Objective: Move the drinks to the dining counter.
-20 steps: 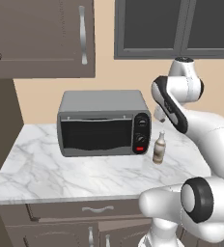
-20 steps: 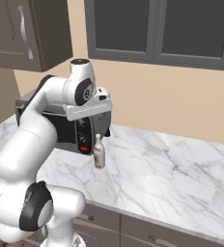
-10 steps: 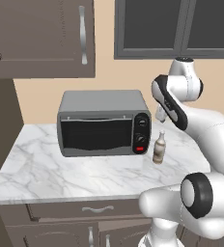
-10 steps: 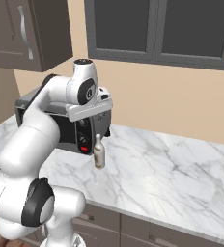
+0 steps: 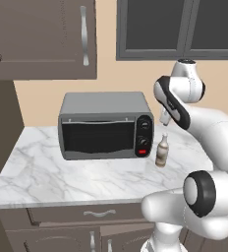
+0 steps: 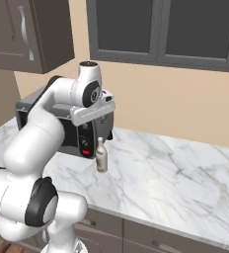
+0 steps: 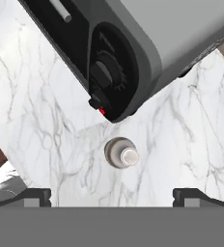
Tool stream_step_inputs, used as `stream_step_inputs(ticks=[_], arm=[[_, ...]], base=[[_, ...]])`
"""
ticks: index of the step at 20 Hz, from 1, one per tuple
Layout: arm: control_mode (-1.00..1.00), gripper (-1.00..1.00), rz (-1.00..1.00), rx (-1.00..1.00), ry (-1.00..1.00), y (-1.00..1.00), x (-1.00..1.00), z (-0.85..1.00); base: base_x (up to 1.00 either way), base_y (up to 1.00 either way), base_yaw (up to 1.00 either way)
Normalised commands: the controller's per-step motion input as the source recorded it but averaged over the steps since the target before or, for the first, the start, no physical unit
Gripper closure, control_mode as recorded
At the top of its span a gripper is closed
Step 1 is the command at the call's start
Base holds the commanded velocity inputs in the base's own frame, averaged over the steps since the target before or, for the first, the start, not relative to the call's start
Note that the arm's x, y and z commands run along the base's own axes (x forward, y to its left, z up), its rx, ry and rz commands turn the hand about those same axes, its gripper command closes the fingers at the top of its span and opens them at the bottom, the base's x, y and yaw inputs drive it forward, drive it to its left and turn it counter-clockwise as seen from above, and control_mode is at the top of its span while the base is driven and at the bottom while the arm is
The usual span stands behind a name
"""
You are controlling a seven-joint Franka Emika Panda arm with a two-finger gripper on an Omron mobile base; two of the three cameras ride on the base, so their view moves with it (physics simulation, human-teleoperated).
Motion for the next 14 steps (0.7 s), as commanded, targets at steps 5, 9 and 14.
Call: stream_step_inputs(ticks=[5,9,14], arm=[[-1.0,-1.0,0.06,0.0,0.0,-0.01,0.13,-0.15],[-1.0,-1.0,0.04,0.0,0.0,-0.01,0.1,-0.18],[-1.0,-1.0,0.03,0.0,0.0,-0.06,0.02,-0.16]], base=[[0.0,0.0,0.0],[0.0,0.0,0.0],[0.0,0.0,0.0]])
